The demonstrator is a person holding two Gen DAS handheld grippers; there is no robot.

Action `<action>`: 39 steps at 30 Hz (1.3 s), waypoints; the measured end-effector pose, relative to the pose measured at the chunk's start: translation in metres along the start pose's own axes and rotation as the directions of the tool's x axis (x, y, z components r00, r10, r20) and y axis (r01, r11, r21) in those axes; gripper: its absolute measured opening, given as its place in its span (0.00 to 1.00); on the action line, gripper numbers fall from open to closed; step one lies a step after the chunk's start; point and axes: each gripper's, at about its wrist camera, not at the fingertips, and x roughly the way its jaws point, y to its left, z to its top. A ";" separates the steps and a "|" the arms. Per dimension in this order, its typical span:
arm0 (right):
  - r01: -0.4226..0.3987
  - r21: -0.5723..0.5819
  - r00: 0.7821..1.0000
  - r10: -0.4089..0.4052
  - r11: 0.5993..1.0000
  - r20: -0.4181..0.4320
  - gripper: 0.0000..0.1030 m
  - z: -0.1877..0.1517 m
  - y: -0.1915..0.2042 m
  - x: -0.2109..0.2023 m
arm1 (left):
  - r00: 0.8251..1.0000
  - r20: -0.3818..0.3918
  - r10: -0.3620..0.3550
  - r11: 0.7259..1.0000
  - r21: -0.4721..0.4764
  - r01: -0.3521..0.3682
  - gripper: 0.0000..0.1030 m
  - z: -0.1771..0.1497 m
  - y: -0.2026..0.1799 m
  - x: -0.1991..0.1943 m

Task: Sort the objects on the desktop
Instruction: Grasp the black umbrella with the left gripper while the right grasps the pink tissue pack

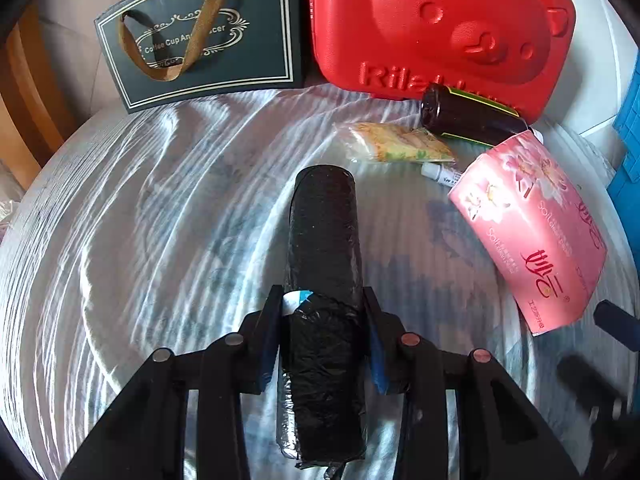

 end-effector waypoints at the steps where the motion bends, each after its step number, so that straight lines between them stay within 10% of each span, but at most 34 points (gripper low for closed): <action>1: 0.013 -0.017 1.000 -0.013 1.000 0.025 0.87 0.001 0.008 -0.004 | 1.000 -0.001 0.000 1.000 0.007 0.000 0.36 0.000 0.002 -0.001; 7: 0.127 -0.018 0.987 -0.125 0.992 0.098 1.00 0.009 -0.007 -0.004 | 1.000 0.001 -0.012 1.000 -0.006 0.012 0.36 0.002 0.007 0.000; 25: -0.026 0.031 0.989 0.021 0.999 0.146 1.00 0.020 -0.036 0.040 | 0.998 0.062 0.024 1.000 -0.004 -0.024 0.35 0.003 -0.003 0.002; 39: 0.047 0.073 0.988 -0.057 0.996 0.142 0.85 0.007 0.006 -0.028 | 0.988 0.151 0.002 1.000 0.026 -0.006 0.34 -0.016 -0.009 -0.090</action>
